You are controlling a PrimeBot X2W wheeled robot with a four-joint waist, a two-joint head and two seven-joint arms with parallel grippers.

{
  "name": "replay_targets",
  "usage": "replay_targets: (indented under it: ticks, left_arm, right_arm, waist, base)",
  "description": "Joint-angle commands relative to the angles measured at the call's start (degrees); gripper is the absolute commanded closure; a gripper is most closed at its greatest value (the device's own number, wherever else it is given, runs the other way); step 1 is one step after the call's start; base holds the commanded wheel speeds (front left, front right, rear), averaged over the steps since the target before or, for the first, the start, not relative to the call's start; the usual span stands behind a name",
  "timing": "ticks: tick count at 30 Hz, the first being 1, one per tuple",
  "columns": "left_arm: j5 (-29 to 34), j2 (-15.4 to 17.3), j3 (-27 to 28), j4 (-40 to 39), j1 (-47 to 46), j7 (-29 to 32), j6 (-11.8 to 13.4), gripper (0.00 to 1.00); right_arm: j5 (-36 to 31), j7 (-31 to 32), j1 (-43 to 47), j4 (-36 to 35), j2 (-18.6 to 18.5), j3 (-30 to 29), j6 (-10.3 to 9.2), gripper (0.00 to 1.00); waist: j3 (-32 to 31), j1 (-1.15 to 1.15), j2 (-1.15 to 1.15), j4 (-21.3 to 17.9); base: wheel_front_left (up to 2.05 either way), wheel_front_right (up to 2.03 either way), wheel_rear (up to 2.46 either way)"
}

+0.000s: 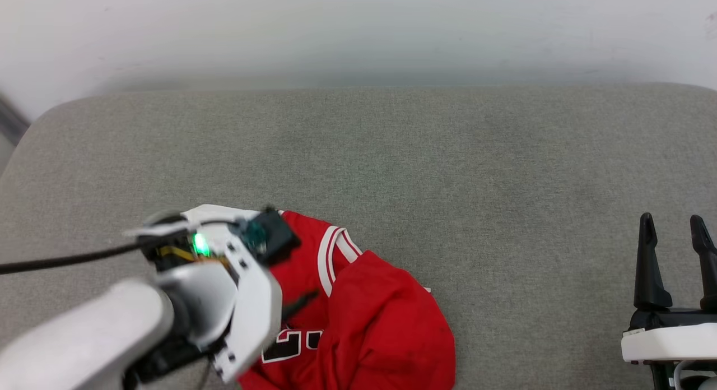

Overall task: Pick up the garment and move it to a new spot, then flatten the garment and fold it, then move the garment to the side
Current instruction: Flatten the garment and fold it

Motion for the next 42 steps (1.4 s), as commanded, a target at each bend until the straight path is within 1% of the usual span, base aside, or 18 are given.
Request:
replay_targets:
  ticks: [1,4,8,10,13,20,24,27,29,32,34,39,42]
  left_arm:
    - [1.64,1.27,1.89,-1.05,-3.93,0.88,0.38,0.00]
    - [2.06,1.00,3.47,-0.26,-6.86,1.36,0.28,0.00]
    - [1.13,-0.52,5.65,3.64,-12.11,3.02,-1.15,0.00]
    - [2.68,-0.71,5.08,5.58,-14.67,4.69,-2.27,0.00]
    - [2.27,-3.13,4.33,8.15,-16.96,6.33,-3.58,0.00]
    - [1.91,-7.76,0.93,17.03,-21.56,10.07,-5.84,0.00]
    - [0.10,-10.16,-2.81,22.18,-23.03,12.88,-6.53,0.00]
    - [-1.69,-11.51,-6.52,24.97,-24.30,14.97,-6.60,0.00]
    - [-3.42,-12.39,-8.42,26.43,-24.66,15.95,-6.62,0.00]
    - [-3.88,-13.26,-10.44,28.80,-25.21,17.28,-6.60,0.00]
    - [-4.30,-13.71,-11.25,30.04,-24.30,19.25,-6.61,0.00]
    - [-1.40,-13.77,-11.95,28.89,-19.78,26.06,-6.66,0.00]
    - [-0.10,-13.85,-12.60,28.28,-16.50,26.92,-6.68,0.00]
  right_arm:
    - [-0.26,-0.11,0.27,0.06,0.36,0.18,-0.02,0.00]
    - [-0.31,-0.11,-0.29,0.03,0.40,0.49,-0.02,0.00]
    - [-0.09,-0.11,-1.37,-0.09,-0.01,1.12,-0.02,0.00]
    - [-0.02,-0.11,-1.89,-0.20,-0.05,1.35,-0.02,0.00]
    - [0.18,-0.11,-2.15,-0.17,-0.05,0.96,-0.02,0.00]
    - [0.45,-0.11,-4.09,-0.34,0.01,1.84,-0.02,0.00]
    - [0.43,-0.11,-5.36,-0.32,-0.10,2.30,-0.02,0.00]
    - [0.59,-0.11,-6.27,-0.28,-0.15,2.53,-0.02,0.00]
    - [0.65,-0.11,-6.91,-0.23,-0.12,2.68,-0.02,0.00]
    - [0.84,-0.11,-7.86,-0.18,0.10,3.05,-0.02,0.00]
    - [0.90,-0.11,-8.36,0.00,0.21,3.33,-0.02,0.00]
    - [0.90,-0.11,-9.53,0.25,0.30,3.50,-0.02,0.00]
    - [0.92,-0.11,-9.99,0.33,0.41,3.35,-0.02,0.00]
  waist:
    - [0.06,0.01,0.00,-0.05]
    - [0.32,0.01,0.00,-0.29]
    - [1.23,0.01,0.00,-1.40]
    - [1.91,0.01,0.00,-2.20]
    - [2.93,0.01,0.00,-3.08]
    - [6.43,0.01,0.00,-5.43]
    - [8.32,0.01,0.00,-7.05]
    - [9.96,0.01,0.00,-8.19]
    - [11.07,0.01,0.00,-8.92]
    - [12.72,0.01,0.00,-9.95]
    - [13.57,0.01,0.00,-10.58]
    - [14.86,0.01,0.00,-11.83]
    - [15.22,0.01,0.00,-12.13]
  base:
    - [0.00,0.00,0.00]
    - [0.00,0.00,0.00]
    - [0.00,0.00,0.00]
    - [0.00,0.00,0.00]
    - [0.00,0.00,0.00]
    - [0.00,0.00,0.00]
    - [0.00,0.00,0.00]
    - [0.00,0.00,0.00]
    - [0.00,0.00,0.00]
    - [0.00,0.00,0.00]
    - [0.00,0.00,0.00]
    - [0.00,0.00,0.00]
    - [0.00,0.00,0.00]
